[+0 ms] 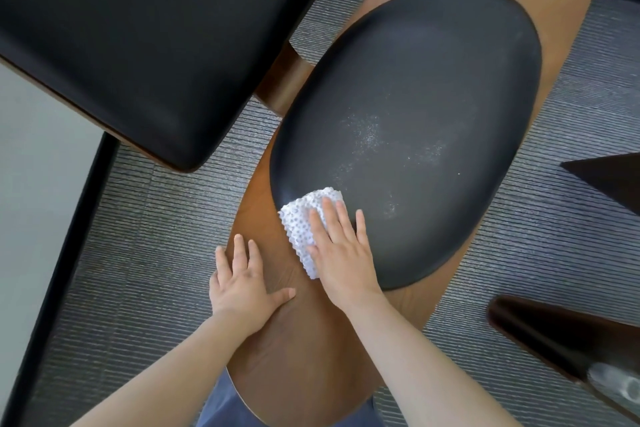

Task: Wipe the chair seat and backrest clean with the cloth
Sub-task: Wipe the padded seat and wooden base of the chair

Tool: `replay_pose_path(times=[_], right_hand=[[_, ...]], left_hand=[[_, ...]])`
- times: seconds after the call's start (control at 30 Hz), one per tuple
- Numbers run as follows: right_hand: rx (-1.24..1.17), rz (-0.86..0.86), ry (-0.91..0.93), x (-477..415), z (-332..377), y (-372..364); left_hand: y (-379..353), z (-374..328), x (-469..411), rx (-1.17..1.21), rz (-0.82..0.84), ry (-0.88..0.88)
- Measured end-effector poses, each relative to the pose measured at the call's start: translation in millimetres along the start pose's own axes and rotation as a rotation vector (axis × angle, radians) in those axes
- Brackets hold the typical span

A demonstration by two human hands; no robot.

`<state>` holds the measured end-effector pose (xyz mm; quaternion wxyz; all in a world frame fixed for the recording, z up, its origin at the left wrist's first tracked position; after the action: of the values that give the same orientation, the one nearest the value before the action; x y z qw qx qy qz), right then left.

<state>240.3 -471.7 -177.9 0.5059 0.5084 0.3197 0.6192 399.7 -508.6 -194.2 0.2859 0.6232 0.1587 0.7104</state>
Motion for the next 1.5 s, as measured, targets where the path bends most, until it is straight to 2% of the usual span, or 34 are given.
replay_pose_path(times=[0.27,0.67,0.87,0.97,1.17,1.27,1.37,1.5], right_hand=[[-0.043,-0.020,-0.205,7,-60,6],[-0.014,-0.060,-0.399,55,-162,23],[-0.140,-0.190,-0.588,86,-190,31],[-0.203,-0.229,-0.634,94,-196,33],[-0.336,-0.254,-0.836,121,-219,25],[-0.374,-0.325,-0.903,138,-223,34],[-0.322,-0.436,-0.796,130,-205,62],[-0.284,-0.412,-0.433,73,-138,83]], left_hand=[[0,0,-1,-0.004,0.017,0.012],[-2,0,-1,-0.017,0.012,0.024],[-3,0,-2,-0.016,0.023,0.037],[-2,0,-2,-0.011,0.023,0.040],[-3,1,-3,-0.032,0.029,0.049],[-3,0,-3,-0.028,0.040,0.052],[-3,1,-2,-0.026,0.042,0.053],[-1,0,-2,-0.009,0.036,0.046]])
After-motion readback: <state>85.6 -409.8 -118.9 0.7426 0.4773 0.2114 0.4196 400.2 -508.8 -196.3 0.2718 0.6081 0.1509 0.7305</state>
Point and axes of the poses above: each hand's wrist, its own x-axis away from the middle knuckle, its own y-axis out of the back of the hand, z = x × y, the point moved 10 cm from there along -x, towards the middle knuckle, and after that the axes turned 14 degrees about y, right-handed, at the moved point
